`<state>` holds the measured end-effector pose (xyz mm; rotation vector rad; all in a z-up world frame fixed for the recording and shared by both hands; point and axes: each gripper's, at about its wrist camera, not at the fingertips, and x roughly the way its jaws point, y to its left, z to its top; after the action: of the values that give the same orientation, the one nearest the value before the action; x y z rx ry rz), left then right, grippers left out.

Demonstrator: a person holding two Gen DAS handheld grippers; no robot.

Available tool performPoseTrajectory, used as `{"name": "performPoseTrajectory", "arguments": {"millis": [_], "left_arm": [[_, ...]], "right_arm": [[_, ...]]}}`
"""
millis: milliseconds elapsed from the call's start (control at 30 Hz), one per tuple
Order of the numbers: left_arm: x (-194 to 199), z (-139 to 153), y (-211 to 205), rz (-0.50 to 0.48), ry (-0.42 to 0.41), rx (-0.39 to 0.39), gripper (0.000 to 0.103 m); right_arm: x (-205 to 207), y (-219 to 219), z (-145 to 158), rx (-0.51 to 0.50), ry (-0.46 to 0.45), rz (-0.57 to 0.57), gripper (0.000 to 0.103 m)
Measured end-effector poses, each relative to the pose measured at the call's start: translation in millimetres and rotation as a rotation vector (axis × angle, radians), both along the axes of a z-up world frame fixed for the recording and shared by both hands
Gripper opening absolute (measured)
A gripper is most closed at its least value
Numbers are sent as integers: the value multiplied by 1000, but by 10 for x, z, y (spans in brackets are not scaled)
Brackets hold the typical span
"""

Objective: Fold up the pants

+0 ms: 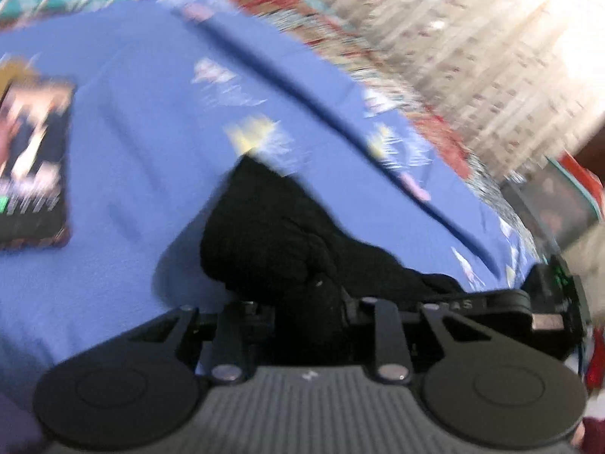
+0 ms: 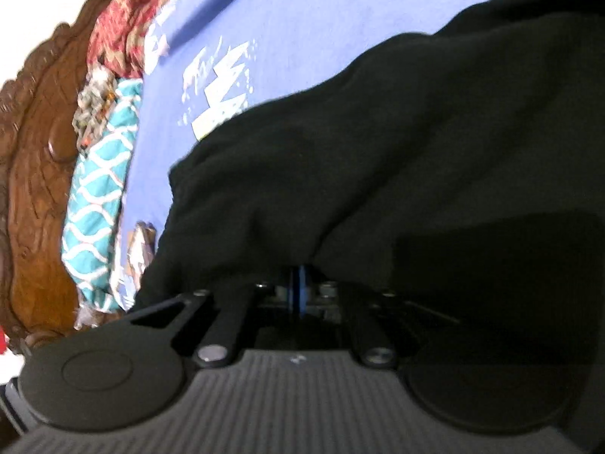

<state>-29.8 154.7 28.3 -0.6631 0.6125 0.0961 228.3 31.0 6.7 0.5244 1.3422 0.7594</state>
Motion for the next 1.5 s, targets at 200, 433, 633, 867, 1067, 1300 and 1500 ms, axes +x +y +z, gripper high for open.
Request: {"name": "performPoseTrajectory", "arguments": {"millis": [200, 433, 633, 867, 1067, 1300, 1500], "left_arm": [[119, 311, -748, -200, -92, 259, 24], [227, -1, -1701, -489, -25, 557, 57], [-103, 111, -1816, -563, -78, 602, 80], [-471, 395, -1082, -415, -120, 309, 87], [-588, 243, -472, -205, -40, 147, 84], [-488, 135, -180, -133, -5, 33, 82], [-422, 71, -262, -162, 19, 32, 82]], "right_arm": [[-29, -788, 212, 100, -45, -160, 13], [-148, -1703, 140, 94, -37, -364, 30], [-238, -1803, -11, 127, 13, -427, 43], [-209, -1767, 77, 161, -29, -438, 59], [-183, -1850, 103, 198, -50, -485, 61], [-114, -1554, 95, 148, -68, -412, 80], [-85, -1077, 94, 38, -107, -252, 85]]}}
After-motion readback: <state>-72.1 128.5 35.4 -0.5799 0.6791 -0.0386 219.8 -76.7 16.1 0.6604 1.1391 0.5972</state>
